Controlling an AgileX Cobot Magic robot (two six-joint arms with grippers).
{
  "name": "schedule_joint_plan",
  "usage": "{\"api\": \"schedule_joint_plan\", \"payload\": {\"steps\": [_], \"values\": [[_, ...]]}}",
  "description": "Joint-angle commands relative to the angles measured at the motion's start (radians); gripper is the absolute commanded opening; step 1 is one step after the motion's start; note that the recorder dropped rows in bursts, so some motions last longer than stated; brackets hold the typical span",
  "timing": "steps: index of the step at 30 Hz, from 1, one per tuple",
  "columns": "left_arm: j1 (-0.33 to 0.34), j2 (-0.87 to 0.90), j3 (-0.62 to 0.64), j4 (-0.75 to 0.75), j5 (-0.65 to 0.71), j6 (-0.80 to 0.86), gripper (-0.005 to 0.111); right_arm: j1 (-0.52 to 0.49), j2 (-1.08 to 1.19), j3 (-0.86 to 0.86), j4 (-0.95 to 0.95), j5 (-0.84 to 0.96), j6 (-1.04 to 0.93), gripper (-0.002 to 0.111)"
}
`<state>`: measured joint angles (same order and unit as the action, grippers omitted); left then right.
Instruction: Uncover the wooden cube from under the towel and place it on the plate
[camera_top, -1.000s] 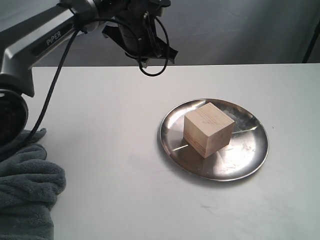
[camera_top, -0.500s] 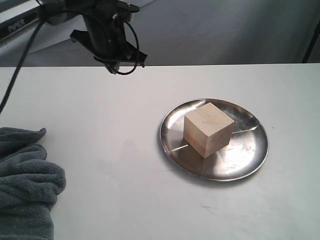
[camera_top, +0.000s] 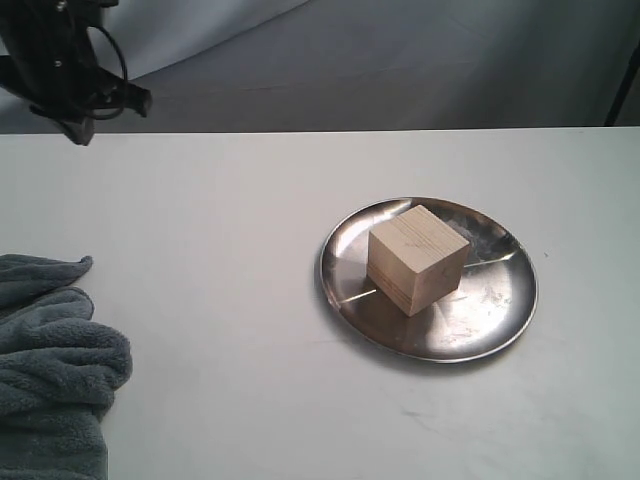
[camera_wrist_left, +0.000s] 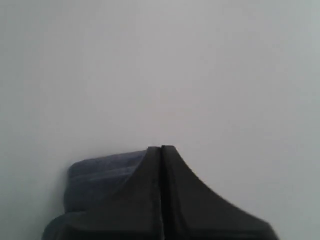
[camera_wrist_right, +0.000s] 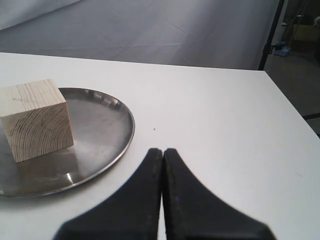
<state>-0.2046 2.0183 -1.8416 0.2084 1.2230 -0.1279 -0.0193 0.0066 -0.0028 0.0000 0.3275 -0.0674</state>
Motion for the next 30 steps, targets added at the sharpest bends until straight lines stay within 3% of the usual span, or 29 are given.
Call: {"api": "schedule_joint_plan", "payload": {"steps": [1, 6, 30], "values": [[0.060, -0.077, 0.058, 0.008, -0.002, -0.025, 0.000, 0.001, -0.007, 0.003, 0.000, 0.000, -0.004, 0.000], [0.125, -0.192, 0.183, 0.008, -0.002, -0.029, 0.000, 0.001, -0.007, 0.003, 0.000, 0.000, -0.004, 0.000], [0.125, -0.683, 0.620, 0.015, -0.002, -0.162, 0.000, 0.001, -0.007, 0.003, 0.000, 0.000, -0.004, 0.000]]}}
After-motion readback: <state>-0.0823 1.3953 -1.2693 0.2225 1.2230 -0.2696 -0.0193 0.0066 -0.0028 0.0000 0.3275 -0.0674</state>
